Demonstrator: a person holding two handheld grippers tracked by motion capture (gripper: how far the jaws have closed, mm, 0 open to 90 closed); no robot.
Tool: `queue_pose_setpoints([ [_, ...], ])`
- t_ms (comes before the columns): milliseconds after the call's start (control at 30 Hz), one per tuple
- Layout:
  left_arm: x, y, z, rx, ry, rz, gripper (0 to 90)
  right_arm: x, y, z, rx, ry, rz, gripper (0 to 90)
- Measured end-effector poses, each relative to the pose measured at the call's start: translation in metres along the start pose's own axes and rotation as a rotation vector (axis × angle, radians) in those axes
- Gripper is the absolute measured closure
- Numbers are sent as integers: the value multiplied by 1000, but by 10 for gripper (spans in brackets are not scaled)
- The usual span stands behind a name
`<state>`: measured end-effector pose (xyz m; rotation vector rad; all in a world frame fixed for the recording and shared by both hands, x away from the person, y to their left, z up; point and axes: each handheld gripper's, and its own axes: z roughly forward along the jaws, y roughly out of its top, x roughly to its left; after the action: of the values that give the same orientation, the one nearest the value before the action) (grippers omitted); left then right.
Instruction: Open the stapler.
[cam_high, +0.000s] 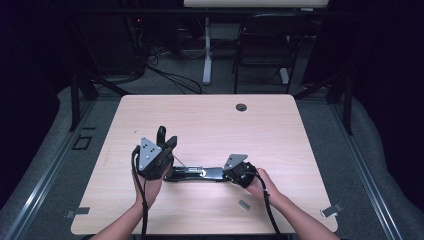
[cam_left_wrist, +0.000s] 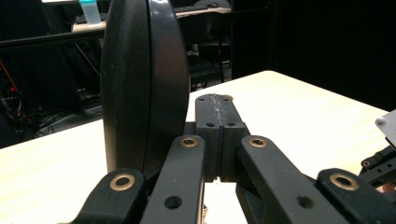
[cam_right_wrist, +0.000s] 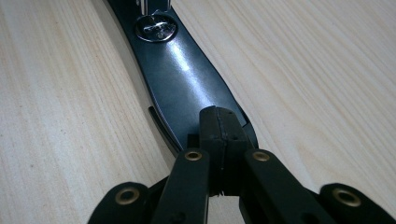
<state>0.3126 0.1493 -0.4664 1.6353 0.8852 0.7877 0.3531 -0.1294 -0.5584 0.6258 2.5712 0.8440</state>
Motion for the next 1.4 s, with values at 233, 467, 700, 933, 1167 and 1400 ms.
queue_pose_setpoints([
  [233,6,0,-4,0,17,-6,900,0,0,0,1,-1,0,900],
  [467,10,0,-6,2,11,-17,900,0,0,0,3,0,0,900],
  [700,14,-1,-9,1,24,-16,900,0,0,0,4,1,3,900],
  [933,18,-3,-12,0,43,-3,900,0,0,0,7,1,3,900],
  [1167,20,-3,-12,0,43,5,900,0,0,0,0,4,9,900],
  [1400,21,-3,-13,0,47,3,900,0,0,0,7,2,1,900],
])
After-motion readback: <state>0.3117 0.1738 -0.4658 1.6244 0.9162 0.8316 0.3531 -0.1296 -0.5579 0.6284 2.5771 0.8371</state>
